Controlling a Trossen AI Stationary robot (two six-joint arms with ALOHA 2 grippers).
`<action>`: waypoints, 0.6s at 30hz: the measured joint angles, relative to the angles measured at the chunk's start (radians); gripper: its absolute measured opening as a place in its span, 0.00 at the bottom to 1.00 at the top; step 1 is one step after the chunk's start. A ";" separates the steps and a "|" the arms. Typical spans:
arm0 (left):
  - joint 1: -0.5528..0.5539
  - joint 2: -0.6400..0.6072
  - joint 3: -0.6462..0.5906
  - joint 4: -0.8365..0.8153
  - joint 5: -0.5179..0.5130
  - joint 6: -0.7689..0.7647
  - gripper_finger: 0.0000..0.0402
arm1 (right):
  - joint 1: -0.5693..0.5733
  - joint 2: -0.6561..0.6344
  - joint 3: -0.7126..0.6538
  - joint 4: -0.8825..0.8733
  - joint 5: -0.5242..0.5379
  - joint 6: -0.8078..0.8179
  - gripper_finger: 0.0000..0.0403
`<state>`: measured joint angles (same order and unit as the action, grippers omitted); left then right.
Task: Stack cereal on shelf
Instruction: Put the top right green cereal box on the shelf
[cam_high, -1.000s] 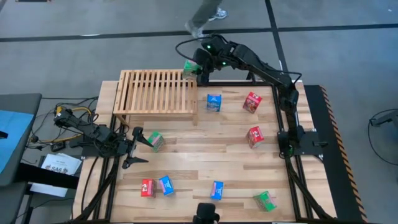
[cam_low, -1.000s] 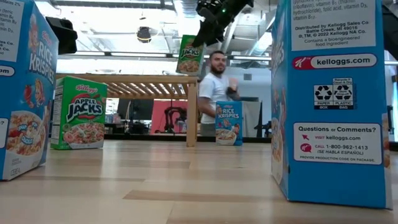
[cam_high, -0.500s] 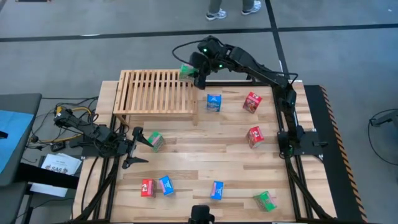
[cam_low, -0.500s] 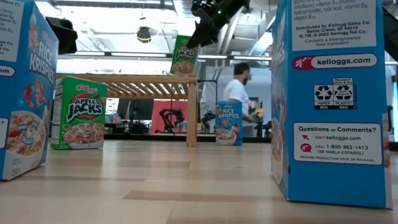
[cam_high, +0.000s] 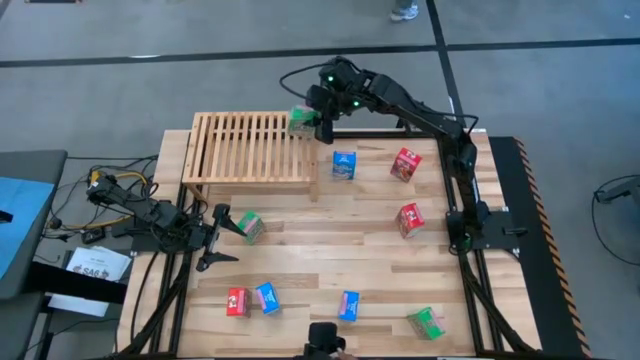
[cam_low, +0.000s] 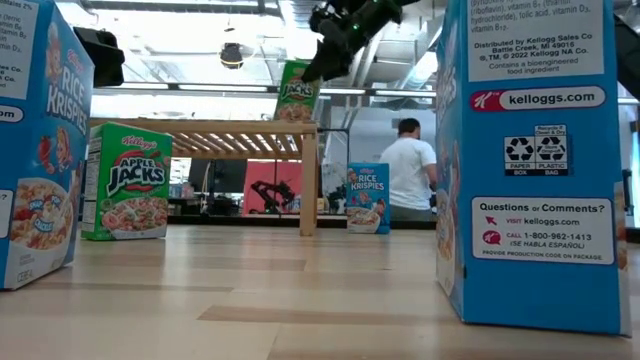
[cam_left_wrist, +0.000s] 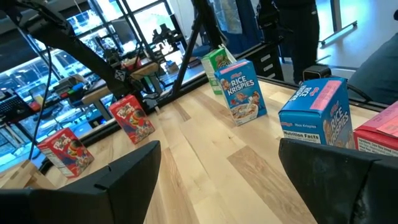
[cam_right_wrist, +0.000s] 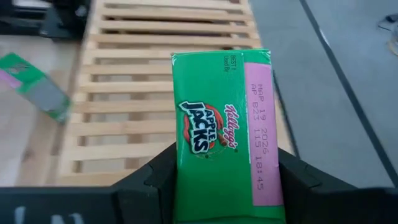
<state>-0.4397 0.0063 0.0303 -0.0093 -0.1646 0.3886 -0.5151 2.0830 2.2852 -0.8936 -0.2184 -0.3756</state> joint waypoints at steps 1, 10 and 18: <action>0.000 0.000 0.000 0.000 0.000 0.000 0.79 | -0.003 0.000 0.000 0.000 0.004 -0.001 0.49; 0.000 0.000 0.000 0.000 0.000 0.000 0.79 | -0.017 0.011 0.002 0.029 -0.019 -0.027 0.49; 0.000 0.000 0.000 0.000 0.001 0.000 0.79 | -0.021 0.048 0.000 0.032 -0.025 -0.018 0.49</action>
<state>-0.4397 0.0067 0.0303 -0.0093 -0.1639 0.3889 -0.5359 2.1311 2.2848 -0.8612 -0.2432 -0.3931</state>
